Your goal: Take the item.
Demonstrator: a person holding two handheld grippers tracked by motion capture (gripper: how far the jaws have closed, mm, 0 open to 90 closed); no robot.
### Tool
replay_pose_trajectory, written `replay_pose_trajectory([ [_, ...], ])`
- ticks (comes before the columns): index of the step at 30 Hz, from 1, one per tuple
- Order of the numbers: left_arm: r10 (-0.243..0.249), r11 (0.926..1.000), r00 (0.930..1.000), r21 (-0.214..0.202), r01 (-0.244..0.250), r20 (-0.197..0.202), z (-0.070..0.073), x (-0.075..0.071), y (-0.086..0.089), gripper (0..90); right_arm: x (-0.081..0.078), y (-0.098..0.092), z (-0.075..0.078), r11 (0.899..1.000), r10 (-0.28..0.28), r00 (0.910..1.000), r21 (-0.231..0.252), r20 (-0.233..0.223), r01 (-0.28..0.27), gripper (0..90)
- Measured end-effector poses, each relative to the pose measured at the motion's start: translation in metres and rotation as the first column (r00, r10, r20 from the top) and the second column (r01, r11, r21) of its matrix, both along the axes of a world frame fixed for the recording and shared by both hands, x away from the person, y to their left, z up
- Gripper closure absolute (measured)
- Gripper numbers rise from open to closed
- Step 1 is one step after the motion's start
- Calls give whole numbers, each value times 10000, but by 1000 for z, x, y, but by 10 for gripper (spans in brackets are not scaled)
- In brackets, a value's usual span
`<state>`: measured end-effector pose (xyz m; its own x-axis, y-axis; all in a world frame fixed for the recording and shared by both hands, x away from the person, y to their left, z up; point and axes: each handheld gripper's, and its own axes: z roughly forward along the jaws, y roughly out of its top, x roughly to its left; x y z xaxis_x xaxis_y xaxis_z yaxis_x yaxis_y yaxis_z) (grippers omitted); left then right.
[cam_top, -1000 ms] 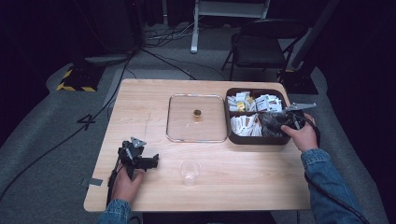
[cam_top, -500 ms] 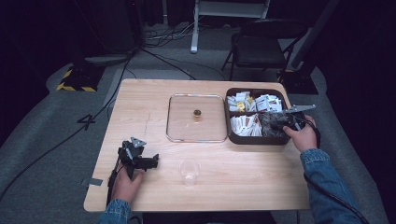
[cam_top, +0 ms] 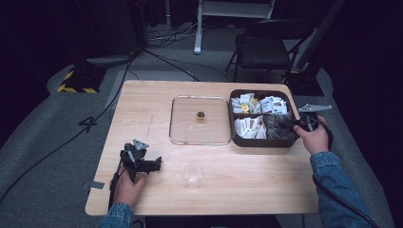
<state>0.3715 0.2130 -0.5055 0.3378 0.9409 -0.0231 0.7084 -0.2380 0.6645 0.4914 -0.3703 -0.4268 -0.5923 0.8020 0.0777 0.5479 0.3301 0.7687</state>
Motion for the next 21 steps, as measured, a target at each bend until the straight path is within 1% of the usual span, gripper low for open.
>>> replay_pose_trajectory([
  [2, 12, 10000, 10000, 3, -12, 0, 0, 0, 0, 2, -2, -1, 5, 9999, 20, 9999, 153, 106, -22, 720],
  [6, -15, 10000, 10000, 2, 15, -7, 0, 0, 0, 2, -8, -2, 17, 9975, 98, 9995, 698, 305, -119, 720],
  [10, -10, 10000, 10000, -10, 10, -15, 0, 0, 0, 2, -15, 0, 28, 9950, 125, 9989, 987, 442, -168, 720],
  [17, -7, 10000, 10000, -11, 7, 1, 0, 1, 0, 2, -25, 6, 45, 9925, 340, 9972, 1147, 661, -415, 720],
  [19, 34, 10000, 10000, 0, -34, 3, 0, 1, -1, 3, -28, 8, 48, 9916, 330, 9977, 1231, 584, -401, 720],
  [21, 56, 10000, 10000, -7, -56, 3, 0, 2, -1, 2, -32, 11, 51, 9923, 362, 9976, 1164, 587, -428, 720],
])
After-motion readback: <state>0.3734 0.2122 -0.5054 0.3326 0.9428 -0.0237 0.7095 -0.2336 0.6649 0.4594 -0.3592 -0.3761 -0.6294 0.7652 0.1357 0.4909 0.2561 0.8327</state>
